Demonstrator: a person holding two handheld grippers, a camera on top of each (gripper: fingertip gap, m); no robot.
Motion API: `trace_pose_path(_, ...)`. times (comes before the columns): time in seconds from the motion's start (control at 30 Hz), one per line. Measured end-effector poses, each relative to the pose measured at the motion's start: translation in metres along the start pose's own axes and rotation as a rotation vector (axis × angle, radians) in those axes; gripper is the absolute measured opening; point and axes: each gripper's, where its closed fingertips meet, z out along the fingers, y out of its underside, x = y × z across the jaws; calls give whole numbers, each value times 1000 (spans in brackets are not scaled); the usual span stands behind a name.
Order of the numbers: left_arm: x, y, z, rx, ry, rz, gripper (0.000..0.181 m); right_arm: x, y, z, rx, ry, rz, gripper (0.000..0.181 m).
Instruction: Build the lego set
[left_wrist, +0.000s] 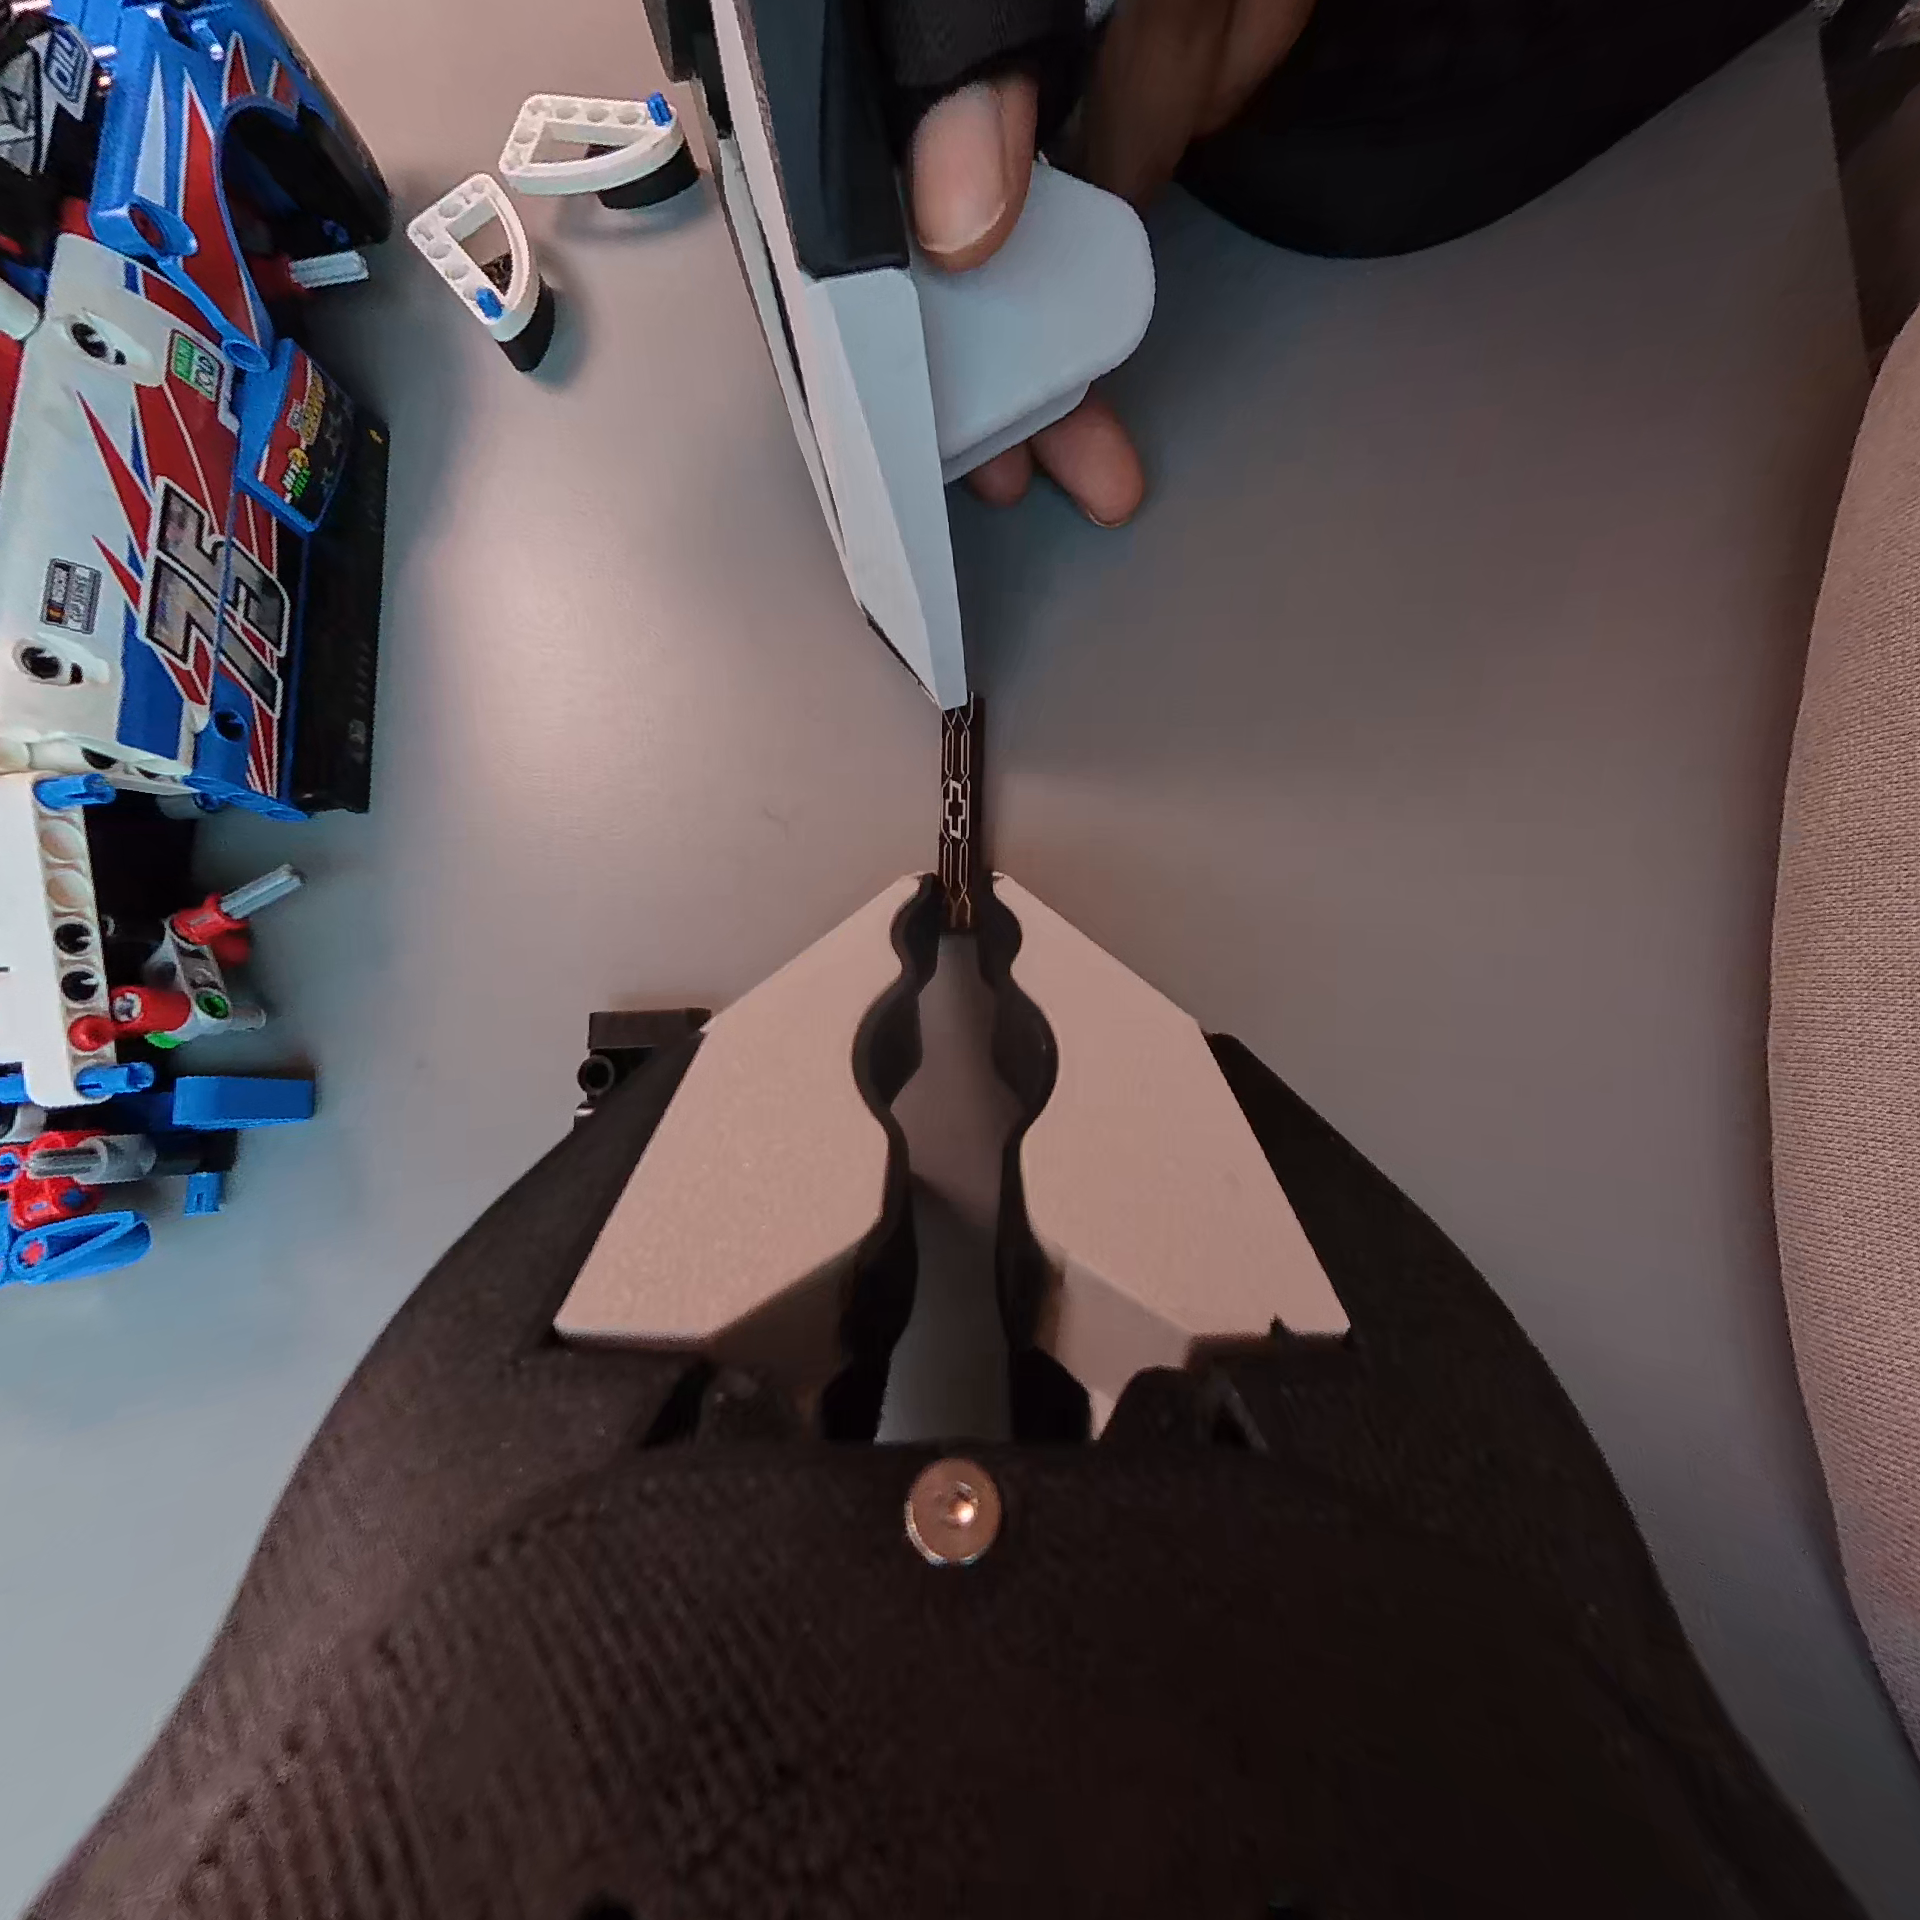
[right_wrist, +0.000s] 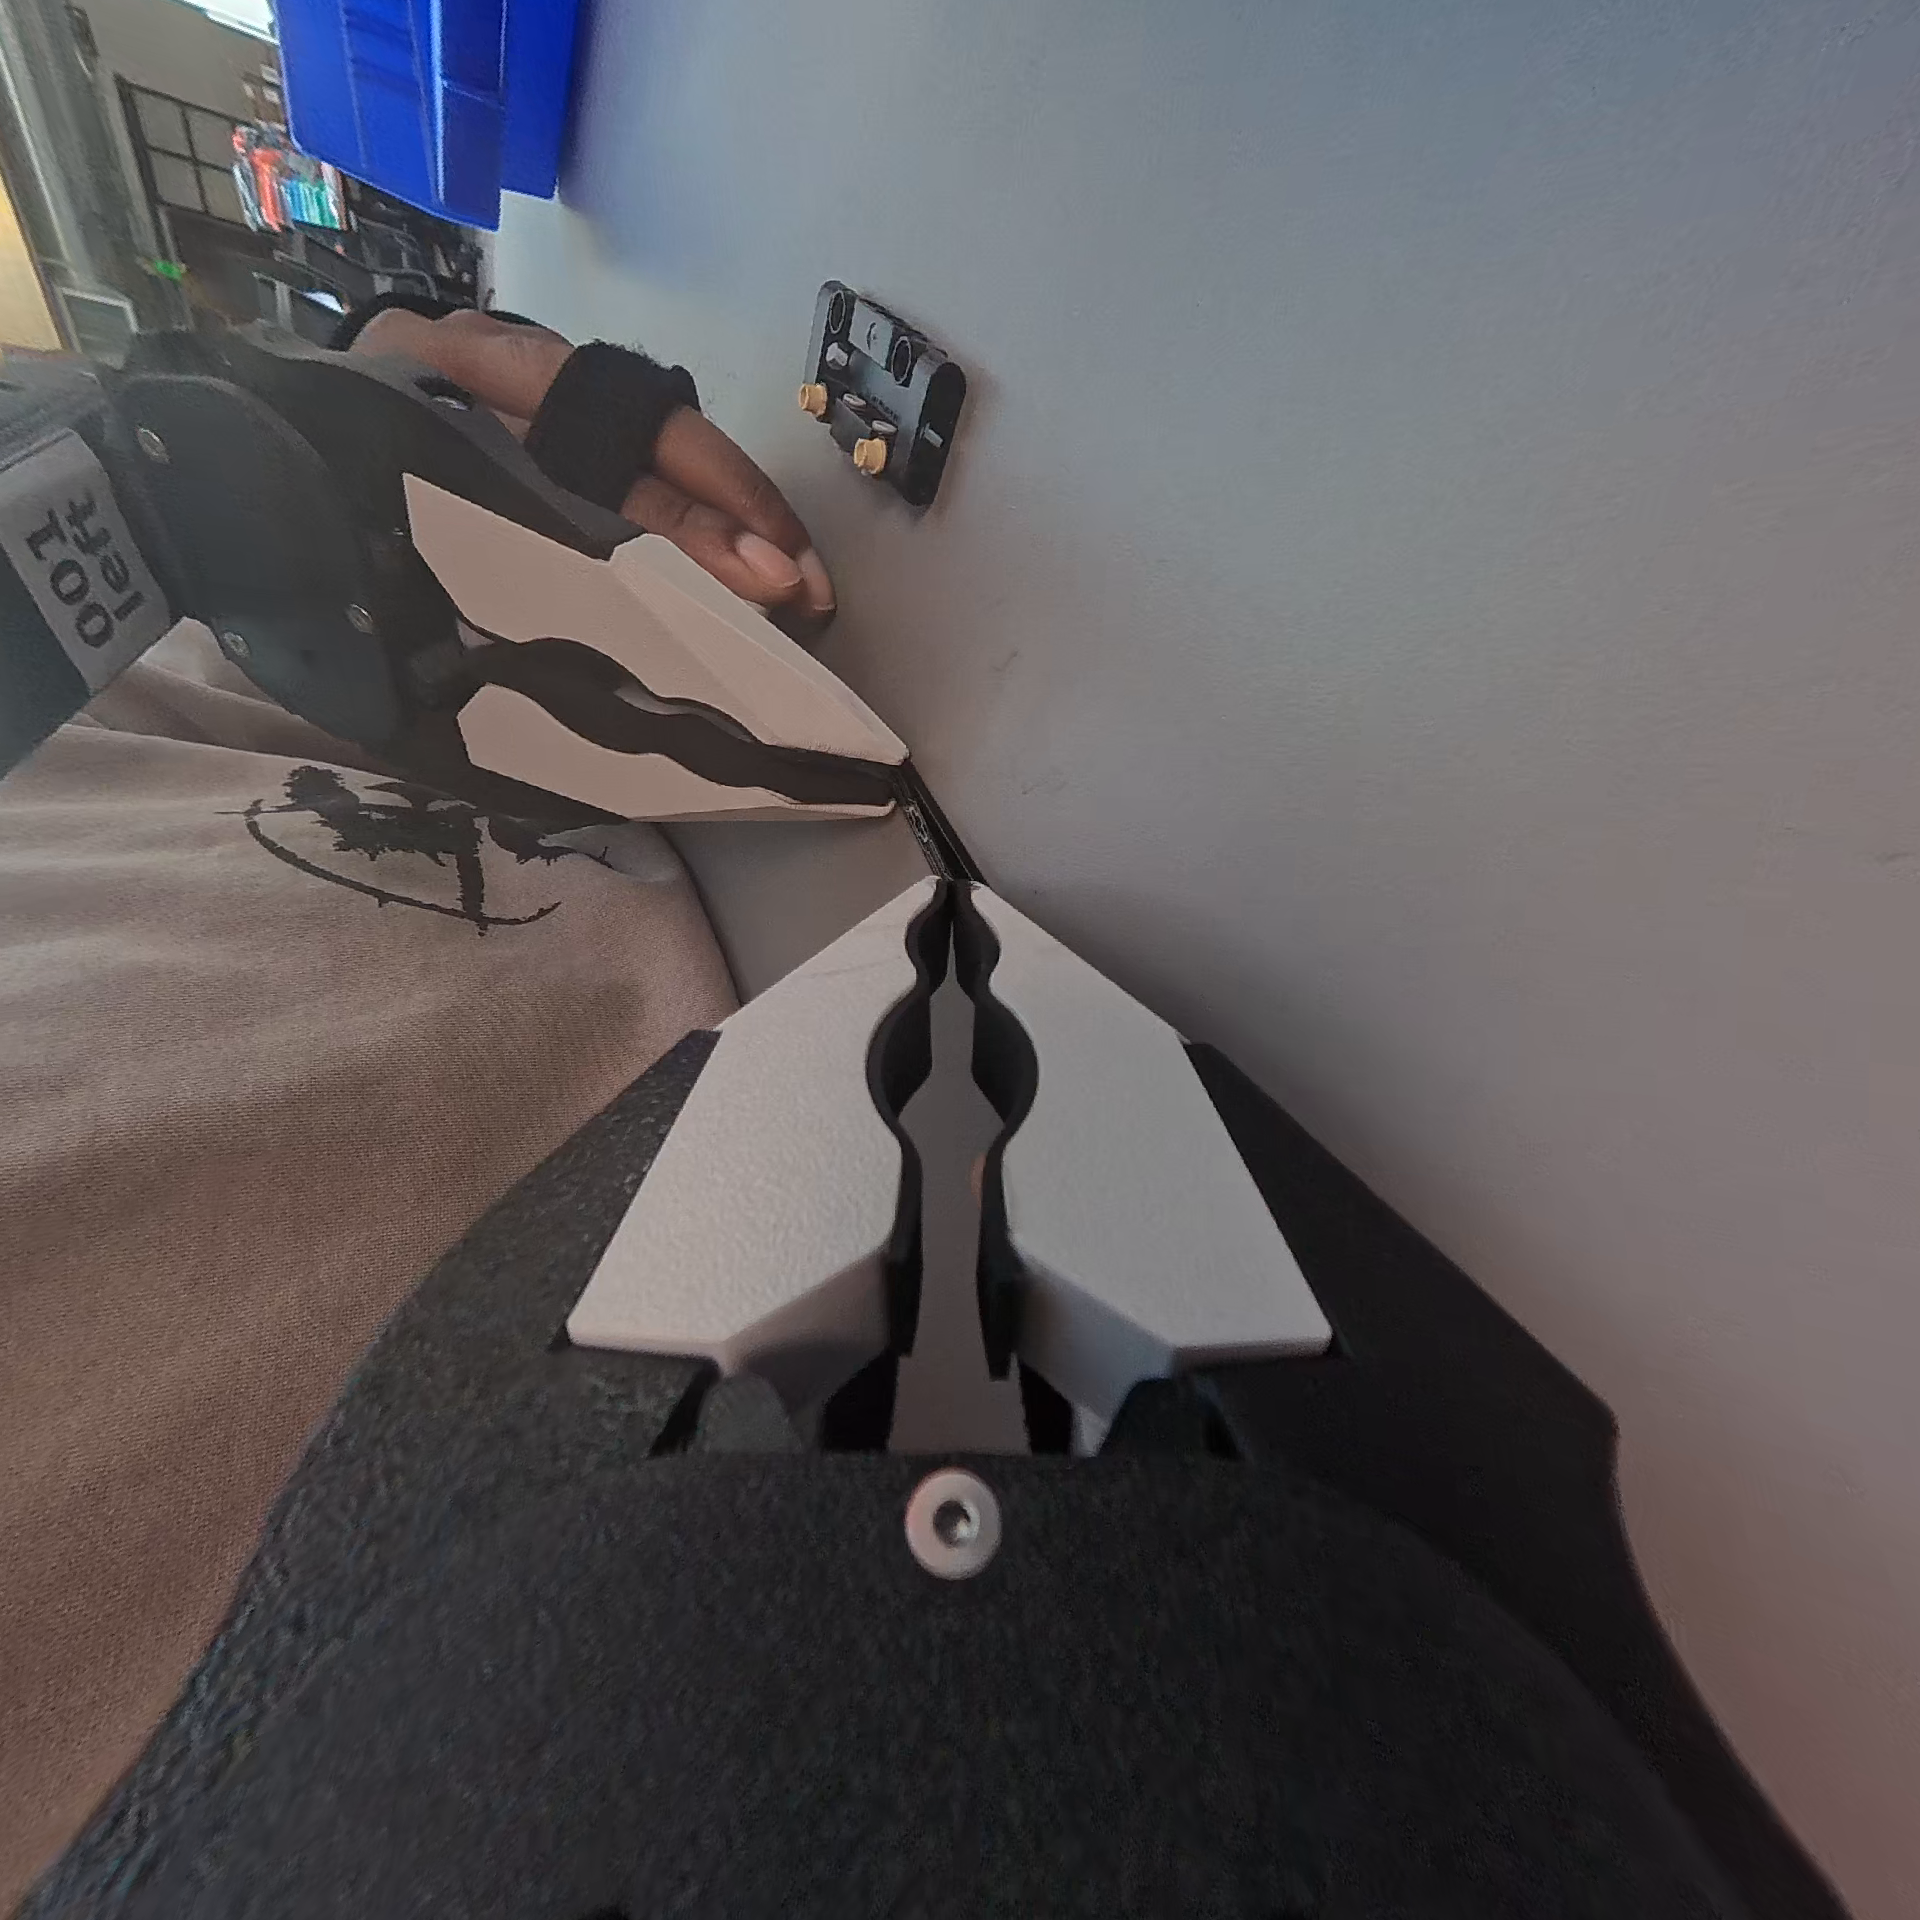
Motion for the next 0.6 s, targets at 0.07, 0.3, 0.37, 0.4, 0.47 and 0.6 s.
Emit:
trace_pose_path(0.07, 0, 0, 0, 0, -7, -2, 4, 0, 0, 0, 0, 7, -3, 0)
trace_pose_path(0.3, 0, 0, 0, -2, -18, -4, 4, 0, 0, 0, -3, 21, -14, 0)
trace_pose_path(0.37, 0, 0, 0, -3, -19, -8, 4, 0, 0, 0, -6, 31, -24, 0)
trace_pose_path(0.4, 0, 0, 0, -4, -21, -10, 4, 0, 1, 0, -8, 36, -28, 0)
trace_pose_path(0.47, 0, 0, 0, -5, -26, -11, 4, 0, 1, 0, -9, 46, -37, 0)
trace_pose_path(0.6, 0, 0, 0, -4, -27, -10, 4, 0, 1, 0, -12, 79, -70, 0)
